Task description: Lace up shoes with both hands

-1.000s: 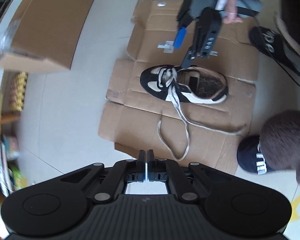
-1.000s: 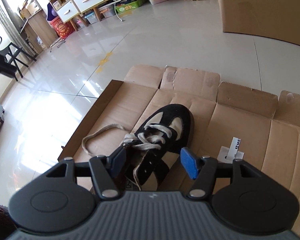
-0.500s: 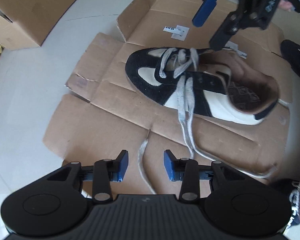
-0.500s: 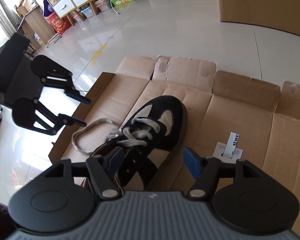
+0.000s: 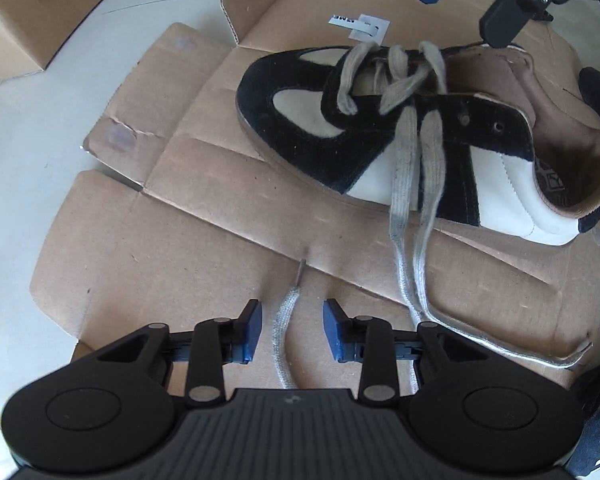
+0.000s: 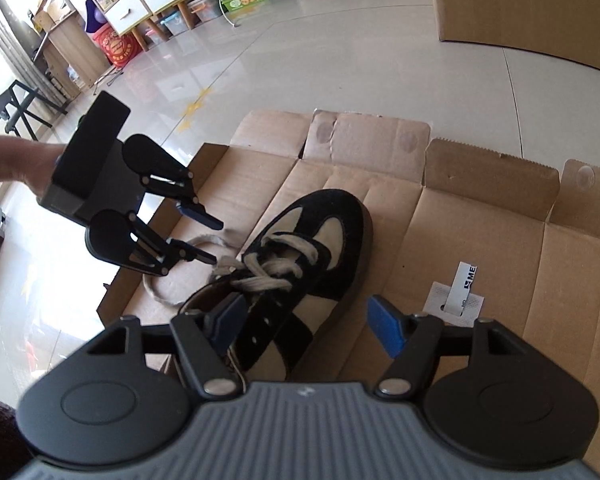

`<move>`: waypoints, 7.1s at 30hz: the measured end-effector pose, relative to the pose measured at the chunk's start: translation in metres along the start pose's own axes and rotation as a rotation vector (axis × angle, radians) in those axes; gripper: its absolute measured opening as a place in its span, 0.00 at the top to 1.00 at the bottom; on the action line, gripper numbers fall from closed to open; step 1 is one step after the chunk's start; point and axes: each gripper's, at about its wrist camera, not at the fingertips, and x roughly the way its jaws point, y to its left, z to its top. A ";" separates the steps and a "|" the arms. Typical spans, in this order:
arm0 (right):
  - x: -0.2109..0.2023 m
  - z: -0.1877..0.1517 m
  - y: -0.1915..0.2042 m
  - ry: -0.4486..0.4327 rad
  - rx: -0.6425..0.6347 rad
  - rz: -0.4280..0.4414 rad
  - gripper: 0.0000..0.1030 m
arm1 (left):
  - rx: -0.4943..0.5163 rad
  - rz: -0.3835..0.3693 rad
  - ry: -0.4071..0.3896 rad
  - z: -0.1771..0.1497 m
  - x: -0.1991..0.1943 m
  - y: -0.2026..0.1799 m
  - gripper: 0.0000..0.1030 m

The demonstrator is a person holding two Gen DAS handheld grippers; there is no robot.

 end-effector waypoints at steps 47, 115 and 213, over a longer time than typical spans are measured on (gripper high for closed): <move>-0.061 0.012 0.072 -0.046 -0.103 -0.033 0.00 | 0.332 0.320 0.210 0.027 -0.310 -0.115 1.00; 0.008 -0.010 0.009 0.033 -0.015 -0.013 0.90 | -0.198 0.026 -0.272 0.056 -0.066 -0.089 1.00; 0.006 -0.009 -0.046 0.012 0.359 0.233 0.79 | -0.473 -0.081 -0.278 0.086 -0.032 -0.059 1.00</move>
